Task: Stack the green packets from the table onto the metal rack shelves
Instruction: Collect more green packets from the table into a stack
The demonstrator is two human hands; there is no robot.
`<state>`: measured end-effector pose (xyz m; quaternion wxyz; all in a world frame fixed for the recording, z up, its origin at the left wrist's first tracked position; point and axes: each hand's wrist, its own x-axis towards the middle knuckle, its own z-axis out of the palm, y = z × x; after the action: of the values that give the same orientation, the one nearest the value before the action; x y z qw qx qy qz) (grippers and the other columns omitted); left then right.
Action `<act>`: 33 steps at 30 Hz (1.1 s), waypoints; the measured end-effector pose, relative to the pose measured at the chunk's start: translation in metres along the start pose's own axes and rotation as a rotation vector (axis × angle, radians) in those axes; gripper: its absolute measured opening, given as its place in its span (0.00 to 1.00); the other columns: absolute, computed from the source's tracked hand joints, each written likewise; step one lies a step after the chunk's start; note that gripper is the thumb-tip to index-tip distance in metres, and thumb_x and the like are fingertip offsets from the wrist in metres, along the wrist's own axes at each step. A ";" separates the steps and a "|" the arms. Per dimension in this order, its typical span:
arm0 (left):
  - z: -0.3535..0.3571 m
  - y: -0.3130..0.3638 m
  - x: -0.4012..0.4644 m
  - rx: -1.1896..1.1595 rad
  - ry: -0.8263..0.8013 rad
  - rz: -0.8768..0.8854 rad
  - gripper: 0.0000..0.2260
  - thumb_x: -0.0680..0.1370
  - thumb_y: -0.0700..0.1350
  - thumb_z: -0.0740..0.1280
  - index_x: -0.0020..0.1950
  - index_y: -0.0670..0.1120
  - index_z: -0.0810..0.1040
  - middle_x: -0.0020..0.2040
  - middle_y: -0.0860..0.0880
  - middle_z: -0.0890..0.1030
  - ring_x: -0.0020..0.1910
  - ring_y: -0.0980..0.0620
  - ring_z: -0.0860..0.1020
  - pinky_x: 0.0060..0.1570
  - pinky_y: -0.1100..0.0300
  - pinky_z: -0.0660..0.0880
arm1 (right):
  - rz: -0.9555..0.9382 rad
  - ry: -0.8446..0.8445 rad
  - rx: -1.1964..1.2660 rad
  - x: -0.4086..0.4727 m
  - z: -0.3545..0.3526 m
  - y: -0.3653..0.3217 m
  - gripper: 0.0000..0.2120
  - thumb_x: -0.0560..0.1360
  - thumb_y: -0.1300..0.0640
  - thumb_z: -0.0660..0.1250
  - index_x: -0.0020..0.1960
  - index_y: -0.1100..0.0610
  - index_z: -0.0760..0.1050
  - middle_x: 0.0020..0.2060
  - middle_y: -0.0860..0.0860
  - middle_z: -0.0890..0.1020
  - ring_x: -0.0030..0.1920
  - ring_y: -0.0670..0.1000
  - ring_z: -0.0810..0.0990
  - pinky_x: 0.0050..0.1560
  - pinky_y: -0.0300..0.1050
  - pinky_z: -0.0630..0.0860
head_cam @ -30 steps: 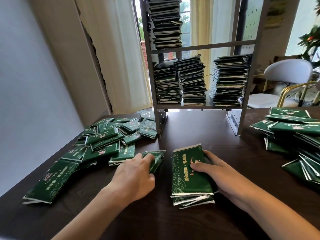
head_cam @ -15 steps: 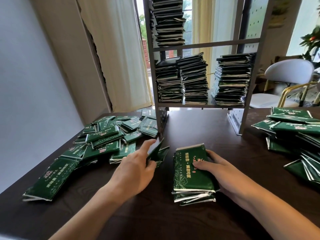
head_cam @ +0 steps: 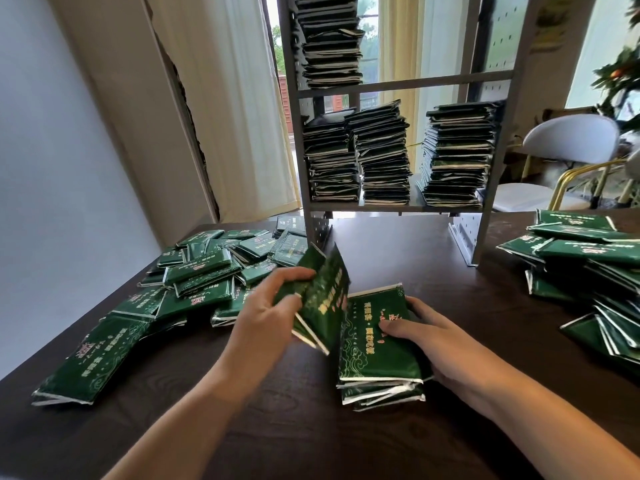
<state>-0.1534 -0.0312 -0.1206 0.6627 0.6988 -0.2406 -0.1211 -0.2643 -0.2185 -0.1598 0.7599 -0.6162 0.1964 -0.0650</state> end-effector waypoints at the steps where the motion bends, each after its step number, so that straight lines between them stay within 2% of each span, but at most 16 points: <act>1: 0.002 0.005 0.000 -0.168 0.043 -0.046 0.15 0.81 0.30 0.57 0.56 0.45 0.80 0.43 0.44 0.85 0.39 0.47 0.83 0.40 0.47 0.83 | 0.003 -0.003 0.001 0.000 0.000 0.000 0.22 0.78 0.61 0.69 0.70 0.50 0.71 0.50 0.56 0.87 0.50 0.58 0.87 0.57 0.57 0.80; 4: 0.006 0.014 0.000 -0.441 0.094 -0.118 0.13 0.82 0.32 0.56 0.57 0.42 0.79 0.46 0.41 0.86 0.43 0.47 0.85 0.41 0.49 0.83 | 0.006 -0.003 0.006 0.001 -0.001 0.001 0.22 0.78 0.60 0.70 0.70 0.50 0.71 0.50 0.55 0.87 0.51 0.58 0.87 0.58 0.57 0.80; 6: 0.011 0.017 -0.003 -0.430 0.030 -0.163 0.13 0.83 0.33 0.56 0.58 0.40 0.79 0.50 0.37 0.85 0.48 0.43 0.85 0.43 0.47 0.83 | 0.005 -0.003 0.010 0.002 -0.001 0.001 0.22 0.78 0.60 0.69 0.70 0.49 0.71 0.50 0.55 0.87 0.51 0.58 0.87 0.58 0.56 0.80; 8: 0.015 0.016 -0.007 -0.298 -0.067 -0.194 0.12 0.84 0.39 0.57 0.59 0.40 0.79 0.53 0.35 0.84 0.52 0.40 0.84 0.47 0.46 0.83 | 0.006 -0.008 0.006 0.002 -0.001 0.001 0.22 0.78 0.60 0.69 0.70 0.49 0.70 0.51 0.55 0.87 0.51 0.58 0.87 0.59 0.58 0.79; 11: 0.023 0.013 -0.012 -0.080 -0.170 -0.202 0.11 0.83 0.47 0.62 0.59 0.42 0.79 0.49 0.42 0.86 0.43 0.48 0.85 0.40 0.55 0.82 | -0.003 -0.007 0.004 0.002 -0.002 0.002 0.23 0.78 0.61 0.69 0.70 0.48 0.70 0.51 0.55 0.87 0.51 0.59 0.86 0.61 0.60 0.79; 14: 0.028 0.008 -0.012 0.100 -0.131 -0.206 0.10 0.80 0.45 0.69 0.61 0.48 0.77 0.47 0.50 0.86 0.38 0.58 0.83 0.33 0.63 0.77 | -0.011 0.000 0.005 0.002 -0.002 0.002 0.22 0.78 0.61 0.69 0.70 0.49 0.71 0.50 0.55 0.87 0.50 0.59 0.87 0.59 0.59 0.80; 17: 0.028 0.004 -0.008 0.093 -0.095 -0.201 0.16 0.79 0.40 0.70 0.64 0.51 0.72 0.44 0.52 0.86 0.37 0.56 0.84 0.31 0.62 0.75 | -0.015 -0.006 0.014 0.002 -0.002 0.001 0.21 0.78 0.61 0.68 0.70 0.49 0.71 0.50 0.55 0.87 0.50 0.59 0.87 0.55 0.56 0.81; 21: 0.025 0.006 -0.004 -0.002 -0.065 -0.217 0.23 0.79 0.40 0.70 0.70 0.53 0.67 0.45 0.52 0.87 0.42 0.52 0.86 0.34 0.60 0.78 | -0.017 0.002 0.003 0.004 -0.002 0.002 0.21 0.79 0.60 0.68 0.69 0.48 0.71 0.51 0.54 0.87 0.50 0.59 0.87 0.58 0.58 0.80; 24: 0.028 0.005 -0.007 0.146 -0.105 -0.222 0.21 0.79 0.44 0.70 0.70 0.53 0.68 0.46 0.51 0.86 0.36 0.56 0.83 0.31 0.63 0.75 | -0.030 0.007 0.013 0.004 -0.002 0.002 0.19 0.79 0.60 0.67 0.69 0.48 0.72 0.50 0.54 0.87 0.50 0.58 0.87 0.54 0.56 0.80; 27: 0.030 0.003 -0.008 0.224 -0.126 -0.225 0.23 0.78 0.46 0.72 0.70 0.53 0.68 0.41 0.53 0.87 0.31 0.56 0.80 0.28 0.64 0.73 | -0.033 0.008 0.011 0.003 -0.002 0.003 0.19 0.80 0.59 0.66 0.69 0.48 0.71 0.50 0.54 0.87 0.49 0.58 0.87 0.50 0.54 0.80; 33: 0.026 0.000 -0.006 0.322 -0.172 -0.260 0.25 0.75 0.52 0.75 0.67 0.51 0.68 0.38 0.54 0.86 0.26 0.60 0.77 0.27 0.68 0.71 | -0.025 0.012 0.033 0.004 0.000 0.000 0.15 0.81 0.57 0.65 0.67 0.47 0.73 0.50 0.54 0.87 0.50 0.58 0.87 0.50 0.55 0.81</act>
<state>-0.1706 -0.0509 -0.1242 0.4984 0.8079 -0.2203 -0.2244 -0.2606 -0.2200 -0.1612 0.7680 -0.6054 0.1921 -0.0817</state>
